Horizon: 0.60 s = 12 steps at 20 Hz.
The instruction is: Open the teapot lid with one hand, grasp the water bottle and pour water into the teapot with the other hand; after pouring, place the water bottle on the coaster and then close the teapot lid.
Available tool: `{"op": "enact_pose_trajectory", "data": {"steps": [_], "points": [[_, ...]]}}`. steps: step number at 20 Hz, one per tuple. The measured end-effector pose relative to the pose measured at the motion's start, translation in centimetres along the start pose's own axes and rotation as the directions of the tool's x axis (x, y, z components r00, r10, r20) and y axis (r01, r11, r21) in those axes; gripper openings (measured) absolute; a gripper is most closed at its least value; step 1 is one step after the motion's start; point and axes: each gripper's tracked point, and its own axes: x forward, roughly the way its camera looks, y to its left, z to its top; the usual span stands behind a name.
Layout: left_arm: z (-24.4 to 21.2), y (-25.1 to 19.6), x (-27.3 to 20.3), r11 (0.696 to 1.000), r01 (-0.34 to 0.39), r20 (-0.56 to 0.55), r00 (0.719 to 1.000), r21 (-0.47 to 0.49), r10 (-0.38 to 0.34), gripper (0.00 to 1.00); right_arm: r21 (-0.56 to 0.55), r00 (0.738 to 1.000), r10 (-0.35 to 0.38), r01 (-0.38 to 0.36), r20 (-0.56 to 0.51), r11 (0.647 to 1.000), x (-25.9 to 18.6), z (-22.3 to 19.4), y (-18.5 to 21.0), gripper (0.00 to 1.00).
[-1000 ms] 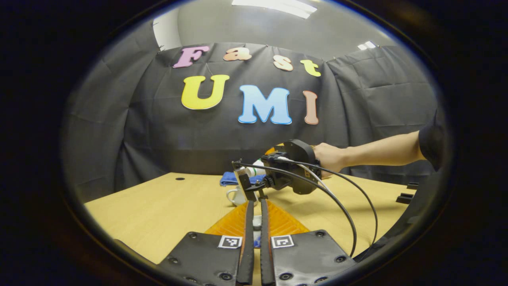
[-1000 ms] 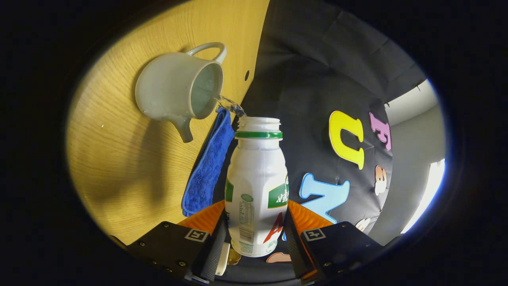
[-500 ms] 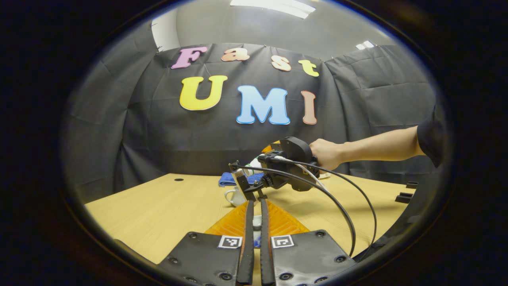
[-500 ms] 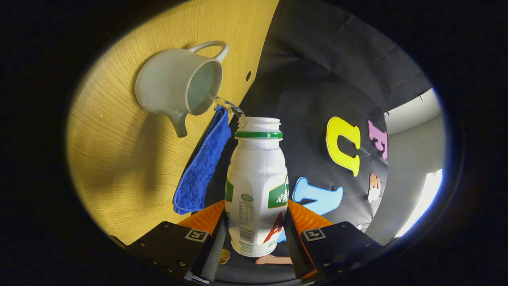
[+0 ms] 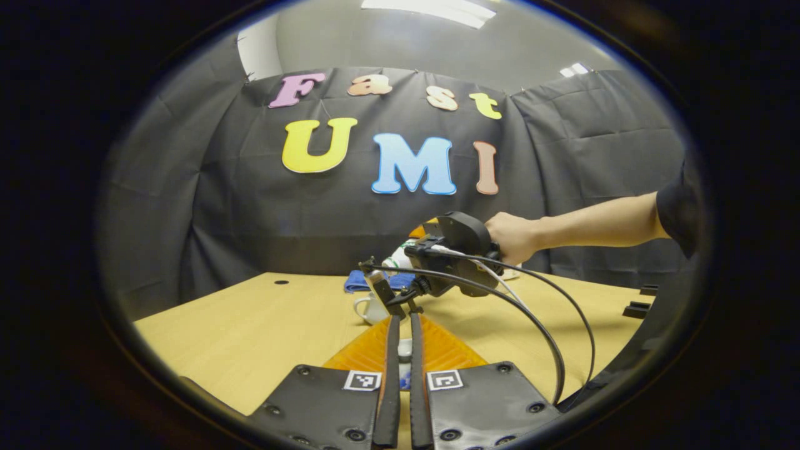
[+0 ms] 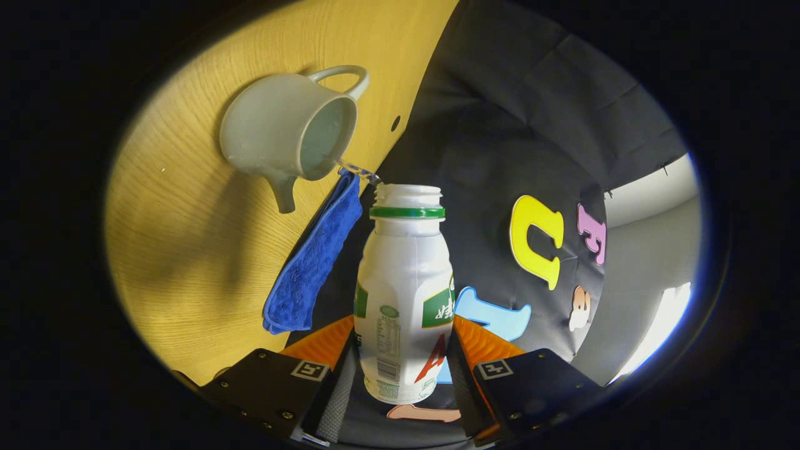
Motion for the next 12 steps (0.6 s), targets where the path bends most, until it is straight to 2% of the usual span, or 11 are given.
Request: {"op": "enact_pose_trajectory", "data": {"steps": [2,3,5,6,7,12], "points": [[0.1,0.1,0.0,1.000,-0.004,-0.003,1.000,0.003,0.004,0.13,-0.027,1.000,-0.004,0.004,0.005,1.000,-0.1,0.2,0.1,0.71],[0.0,0.1,0.2,1.000,-0.004,-0.005,1.000,0.003,0.004,0.17,-0.037,1.000,-0.004,0.004,0.009,0.999,-0.1,0.4,0.1,0.71],[0.1,0.1,0.1,1.000,-0.004,-0.004,1.000,0.002,0.004,0.17,-0.049,1.000,-0.003,0.004,0.014,0.999,-0.2,0.6,0.2,0.71],[0.2,0.2,0.0,1.000,-0.004,-0.001,1.000,0.004,0.004,0.13,-0.052,1.000,-0.003,0.004,0.015,0.999,-0.3,0.7,0.3,0.71],[0.2,0.1,0.1,1.000,-0.004,0.001,1.000,0.006,0.004,0.17,-0.055,1.000,-0.003,0.004,0.016,0.999,-0.3,0.8,0.4,0.71],[0.4,0.3,0.1,1.000,-0.004,0.004,1.000,0.009,0.004,0.17,-0.095,1.000,-0.004,0.007,0.031,0.995,-0.3,1.5,1.2,0.71]]}}
